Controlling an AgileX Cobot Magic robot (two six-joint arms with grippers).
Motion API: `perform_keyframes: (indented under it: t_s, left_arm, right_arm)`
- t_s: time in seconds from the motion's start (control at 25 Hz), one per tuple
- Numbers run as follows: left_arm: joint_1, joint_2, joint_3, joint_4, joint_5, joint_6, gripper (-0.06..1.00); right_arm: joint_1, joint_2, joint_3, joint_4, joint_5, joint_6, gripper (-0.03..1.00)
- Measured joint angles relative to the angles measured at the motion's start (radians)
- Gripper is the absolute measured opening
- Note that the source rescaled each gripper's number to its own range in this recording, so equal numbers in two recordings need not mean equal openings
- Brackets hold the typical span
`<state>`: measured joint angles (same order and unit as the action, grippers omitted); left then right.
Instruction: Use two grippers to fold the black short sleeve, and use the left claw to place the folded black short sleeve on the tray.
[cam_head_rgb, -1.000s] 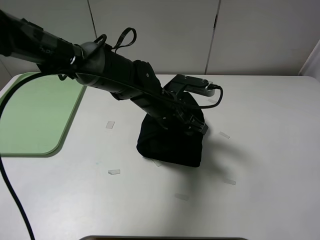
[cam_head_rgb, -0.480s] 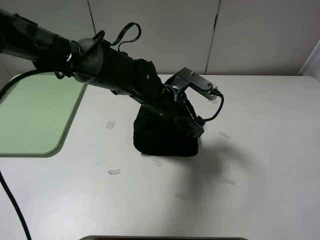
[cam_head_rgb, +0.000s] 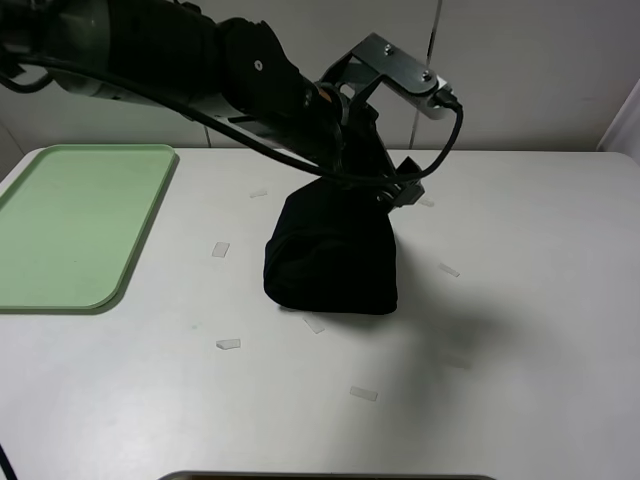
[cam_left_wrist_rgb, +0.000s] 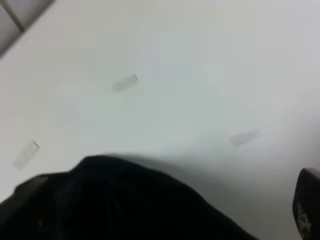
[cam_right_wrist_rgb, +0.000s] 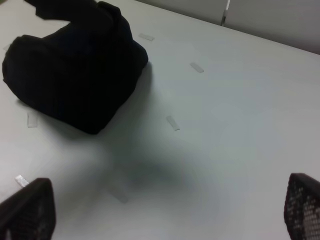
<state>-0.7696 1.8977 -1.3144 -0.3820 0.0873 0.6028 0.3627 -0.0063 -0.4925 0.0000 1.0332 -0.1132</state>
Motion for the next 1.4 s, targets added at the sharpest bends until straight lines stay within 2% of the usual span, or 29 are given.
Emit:
perform_keyframes:
  t_s: [0.2, 0.4, 0.6, 0.72, 0.8, 1.08, 1.4]
  left_arm:
    - [0.036, -0.012, 0.000, 0.017, 0.048, 0.001, 0.93]
    - [0.127, -0.031, 0.000, 0.124, 0.137, 0.001, 0.93]
    - [0.226, -0.035, 0.000, 0.212, 0.151, -0.055, 0.93]
    - [0.246, -0.035, 0.006, 0.257, 0.146, -0.098, 0.92]
    - [0.246, -0.035, 0.027, 0.265, 0.116, -0.105, 0.92]
    - [0.246, -0.035, 0.169, 0.267, -0.142, -0.131, 0.92]
    - [0.240, 0.066, 0.187, 0.240, -0.292, -0.141, 0.92]
  right_arm:
    - [0.000, 0.000, 0.000, 0.000, 0.000, 0.000, 1.00]
    - [0.000, 0.000, 0.000, 0.008, 0.000, 0.000, 1.00]
    - [0.000, 0.000, 0.000, 0.008, 0.000, 0.000, 1.00]
    - [0.000, 0.000, 0.000, 0.008, 0.000, 0.000, 1.00]
    - [0.000, 0.000, 0.000, 0.008, 0.000, 0.000, 1.00]
    - [0.000, 0.000, 0.000, 0.008, 0.000, 0.000, 1.00]
    - [0.000, 0.000, 0.000, 0.008, 0.000, 0.000, 1.00]
